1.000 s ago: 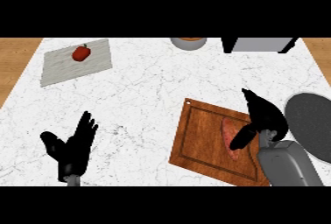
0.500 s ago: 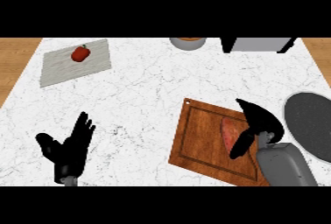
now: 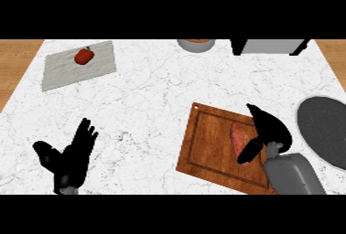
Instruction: Pick the sweet potato from the cutting board and place it in the pan
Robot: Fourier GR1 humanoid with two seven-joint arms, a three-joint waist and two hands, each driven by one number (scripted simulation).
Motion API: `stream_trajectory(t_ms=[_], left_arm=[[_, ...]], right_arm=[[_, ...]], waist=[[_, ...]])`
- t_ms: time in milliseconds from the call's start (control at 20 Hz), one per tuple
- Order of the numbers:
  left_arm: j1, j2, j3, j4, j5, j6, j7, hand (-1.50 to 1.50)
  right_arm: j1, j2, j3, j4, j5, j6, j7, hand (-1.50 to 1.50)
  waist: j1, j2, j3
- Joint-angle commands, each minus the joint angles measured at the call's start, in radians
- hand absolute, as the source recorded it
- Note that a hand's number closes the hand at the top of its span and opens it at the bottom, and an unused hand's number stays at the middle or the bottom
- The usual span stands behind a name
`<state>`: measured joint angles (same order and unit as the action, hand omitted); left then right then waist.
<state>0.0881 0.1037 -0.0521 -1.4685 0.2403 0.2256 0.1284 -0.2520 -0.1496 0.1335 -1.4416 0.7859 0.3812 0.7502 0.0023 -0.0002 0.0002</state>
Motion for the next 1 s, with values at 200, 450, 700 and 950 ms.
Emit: stream_trajectory(t_ms=[200, 450, 700, 950], left_arm=[[0.018, -0.005, 0.014, -0.018, -0.014, -0.023, 0.02, 0.0], [-0.016, -0.037, 0.0, 0.021, -0.033, -0.013, -0.003, 0.0], [0.016, -0.055, -0.003, -0.022, -0.065, 0.013, -0.001, 0.0], [0.049, -0.023, 0.031, 0.008, -0.028, -0.06, -0.029, 0.0]], right_arm=[[-0.028, 0.03, -0.004, 0.192, 0.088, -0.106, -0.073, -1.5], [-0.035, 0.013, 0.038, 0.25, 0.104, -0.166, -0.266, 1.5], [-0.025, 0.044, 0.033, 0.21, 0.136, -0.19, -0.255, 1.5], [0.128, 0.025, 0.129, 0.032, 0.177, -0.166, -0.284, 1.5]], waist=[[0.004, 0.001, 0.0], [0.005, 0.002, 0.0], [0.002, 0.0, 0.0], [-0.004, -0.003, -0.001]])
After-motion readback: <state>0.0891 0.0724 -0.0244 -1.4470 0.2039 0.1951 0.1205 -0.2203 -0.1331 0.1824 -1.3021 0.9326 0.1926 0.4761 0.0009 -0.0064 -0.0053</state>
